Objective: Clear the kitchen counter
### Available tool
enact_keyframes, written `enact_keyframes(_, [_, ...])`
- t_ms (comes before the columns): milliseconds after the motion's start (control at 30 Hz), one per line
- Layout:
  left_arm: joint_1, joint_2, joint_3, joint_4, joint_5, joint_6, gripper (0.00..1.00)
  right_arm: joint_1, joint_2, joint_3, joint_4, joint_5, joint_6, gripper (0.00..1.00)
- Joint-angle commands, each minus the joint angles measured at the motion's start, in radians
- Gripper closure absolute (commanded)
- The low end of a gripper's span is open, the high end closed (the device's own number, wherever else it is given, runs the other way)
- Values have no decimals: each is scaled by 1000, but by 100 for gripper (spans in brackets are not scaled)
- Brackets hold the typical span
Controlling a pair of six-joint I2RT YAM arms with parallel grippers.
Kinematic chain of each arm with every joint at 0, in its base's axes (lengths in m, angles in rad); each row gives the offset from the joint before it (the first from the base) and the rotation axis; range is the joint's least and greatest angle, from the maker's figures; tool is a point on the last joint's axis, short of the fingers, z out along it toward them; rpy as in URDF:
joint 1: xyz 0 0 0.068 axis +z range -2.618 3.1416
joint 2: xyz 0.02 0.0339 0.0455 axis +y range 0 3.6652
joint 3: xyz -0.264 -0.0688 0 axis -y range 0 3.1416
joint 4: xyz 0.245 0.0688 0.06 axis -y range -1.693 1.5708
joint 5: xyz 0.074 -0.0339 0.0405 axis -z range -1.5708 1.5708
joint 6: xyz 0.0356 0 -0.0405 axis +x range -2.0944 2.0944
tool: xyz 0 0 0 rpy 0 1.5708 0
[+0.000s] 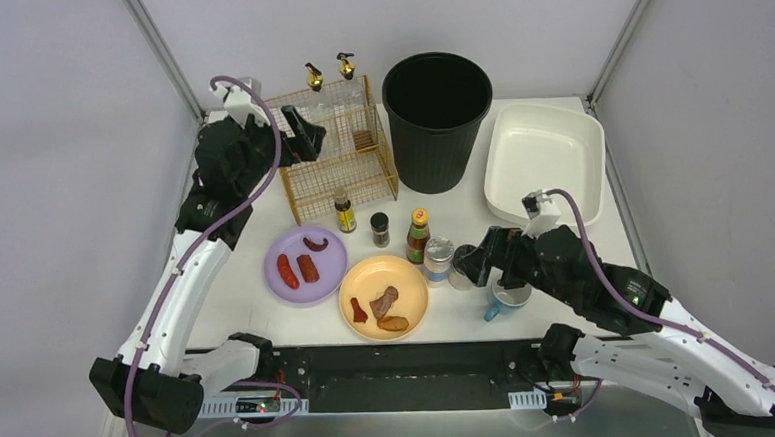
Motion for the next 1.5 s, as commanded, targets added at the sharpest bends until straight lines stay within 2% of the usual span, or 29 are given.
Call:
enact_keyframes(0, [-5, -55, -87, -54, 75, -113, 1, 5, 12, 33, -42, 63, 27, 1])
enact_keyframes(233, [1, -74, -190, -106, 158, -284, 1, 5, 87, 103, -78, 76, 5, 1])
enact_keyframes(400, [1, -51, -220, -126, 319, -291, 1, 4, 185, 186, -99, 90, -37, 1])
enact_keyframes(533, [-5, -39, -250, -153, 343, -306, 1, 4, 247, 227, -81, 91, -59, 1])
enact_keyframes(633, [-36, -40, -239, -215, 275, -273, 1, 4, 282, 235, -56, 84, -66, 1])
enact_keyframes(800, [-145, 28, -142, -367, 36, -193, 1, 4, 320, 230, -10, 70, -69, 1])
enact_keyframes(1000, [-206, 122, -59, -438, -130, -174, 2, 5, 309, 193, 22, 58, -57, 1])
enact_keyframes(1233, [-218, 250, 33, -485, -265, -161, 12, 4, 261, 145, 42, 46, -42, 1])
enact_keyframes(1333, [-218, 308, 76, -491, -274, -152, 24, 4, 241, 129, 49, 46, -39, 1])
enact_keyframes(1467, [-218, 371, 116, -499, -275, -148, 30, 5, 218, 113, 52, 44, -38, 1])
